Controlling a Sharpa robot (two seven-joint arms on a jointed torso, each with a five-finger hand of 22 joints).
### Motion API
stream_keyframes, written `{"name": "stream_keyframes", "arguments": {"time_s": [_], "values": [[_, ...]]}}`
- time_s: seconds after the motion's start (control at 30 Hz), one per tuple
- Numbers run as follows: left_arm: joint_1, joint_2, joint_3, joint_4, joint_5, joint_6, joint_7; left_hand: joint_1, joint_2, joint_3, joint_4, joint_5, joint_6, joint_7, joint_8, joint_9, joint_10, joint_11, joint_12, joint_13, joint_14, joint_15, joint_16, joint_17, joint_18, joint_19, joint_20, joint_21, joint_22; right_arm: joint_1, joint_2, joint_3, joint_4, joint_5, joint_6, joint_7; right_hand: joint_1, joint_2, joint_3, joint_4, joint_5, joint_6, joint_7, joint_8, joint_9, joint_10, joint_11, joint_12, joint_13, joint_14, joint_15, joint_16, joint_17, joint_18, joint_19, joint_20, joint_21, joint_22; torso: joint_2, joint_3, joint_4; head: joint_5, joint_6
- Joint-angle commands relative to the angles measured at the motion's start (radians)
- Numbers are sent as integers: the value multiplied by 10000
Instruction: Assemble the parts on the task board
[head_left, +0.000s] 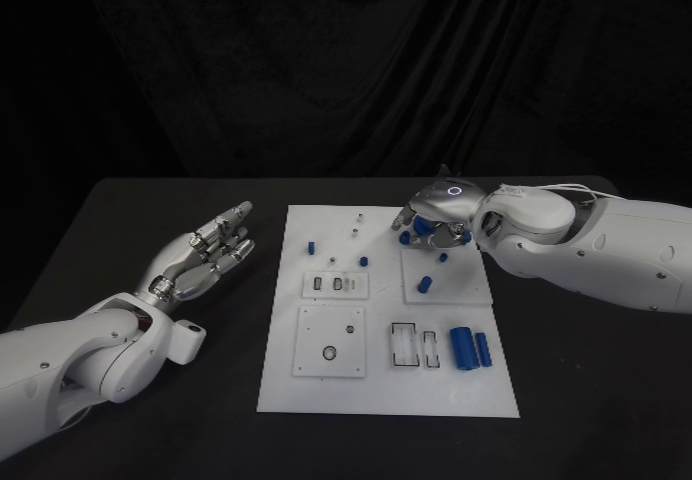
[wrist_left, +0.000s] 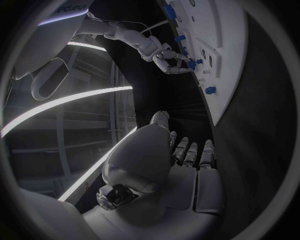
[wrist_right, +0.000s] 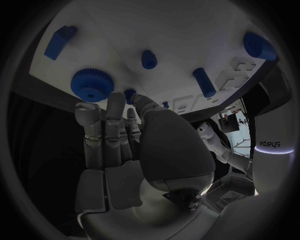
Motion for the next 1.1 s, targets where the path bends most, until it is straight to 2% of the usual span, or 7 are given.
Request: {"name": "stream_keyframes", "arguments": {"time_s": [0.03, 0.23, 0.43, 0.53, 0.63, 0.87, 1.1], "values": [[20, -15, 7, 23, -64, 99, 1767, 73, -29, 86, -5, 50, 10, 32, 13, 10, -7, 76, -59, -8, -12, 95, -26, -4, -5, -16, 74, -10, 8, -26, -47, 9, 65, -100, -138, 105, -108, 3, 62, 30, 22, 60, -47, 5, 3, 100, -11, -55, 10, 113, 5, 84, 85, -139, 98, 17, 99, 121, 21, -25, 13, 3, 9], [20, -28, 7, -3, -64, 121, 1739, 74, -31, 102, -4, 47, 6, 46, 10, 8, 1, 96, -58, -7, -7, 117, -24, -3, -4, -7, 101, -3, 12, -30, -102, 9, 87, -100, -190, 118, -81, 2, 153, 10, 31, 81, -41, 8, 7, 163, -5, -119, 4, 180, 2, 215, 263, -172, 174, 14, 254, 345, 31, -24, 1, 21, 26], [20, -16, 7, -40, -64, 143, 1715, 74, -32, 112, -5, 45, -4, 55, 8, 7, -4, 108, -59, -9, -9, 129, -25, -4, -4, -7, 115, -4, 12, -31, -87, 9, 52, -100, -71, 89, -11, 1, 278, -48, 34, 107, -30, 13, 11, 225, -10, -189, -2, 208, -2, 301, 385, -188, 199, 12, 345, 480, 35, -22, -19, 11, -8], [19, -1, 7, -51, -64, 165, 1700, 75, -32, 120, -5, 43, 9, 64, 9, 8, -2, 118, -59, -8, -6, 139, -24, -2, -4, -2, 128, 1, 14, -31, -41, 9, 4, -100, -14, 74, -4, -29, 503, -72, 31, 492, 86, 160, 102, 384, -45, -306, -8, 265, -25, 489, 642, -218, 238, -3, 517, 738, 35, -18, -19, 0, -24], [19, 6, 7, -60, -64, 179, 1687, 75, -33, 122, -5, 42, 12, 67, 9, 8, 0, 121, -59, -8, -5, 142, -24, -2, -4, -1, 132, 2, 15, -32, 10, 9, -54, -100, -2, 65, -44, -64, 685, -66, 28, 813, 168, 260, 187, 518, -82, -403, -11, 297, -47, 615, 810, -242, 269, -19, 652, 949, 44, -29, -2, -16, -21], [19, 23, 7, -92, -64, 222, 1646, 75, -40, 151, -8, 35, 28, 101, 10, 10, 16, 159, -55, -5, 1, 184, -22, 0, -2, 10, 180, 12, 19, -39, 151, 9, -217, -100, 6, 60, -98, -109, 913, -72, 20, 1268, 240, 406, 343, 774, -125, -497, -8, 418, -80, 917, 1237, -301, 384, -48, 921, 1356, 49, -36, -32, 5, -45], [19, 67, 6, -151, -64, 281, 1612, 72, -43, 183, -9, 27, 104, 166, 22, 20, 26, 196, -53, -4, 3, 220, -21, 1, 0, 18, 225, 18, 22, -82, 255, 9, -306, -100, 58, 58, -223, -173, 1124, -32, 13, 1718, 310, 548, 556, 1267, -205, -563, -4, 633, -138, 1393, 1882, -417, 653, -95, 1406, 2052, 59, -52, 2, -44, -54]]}}
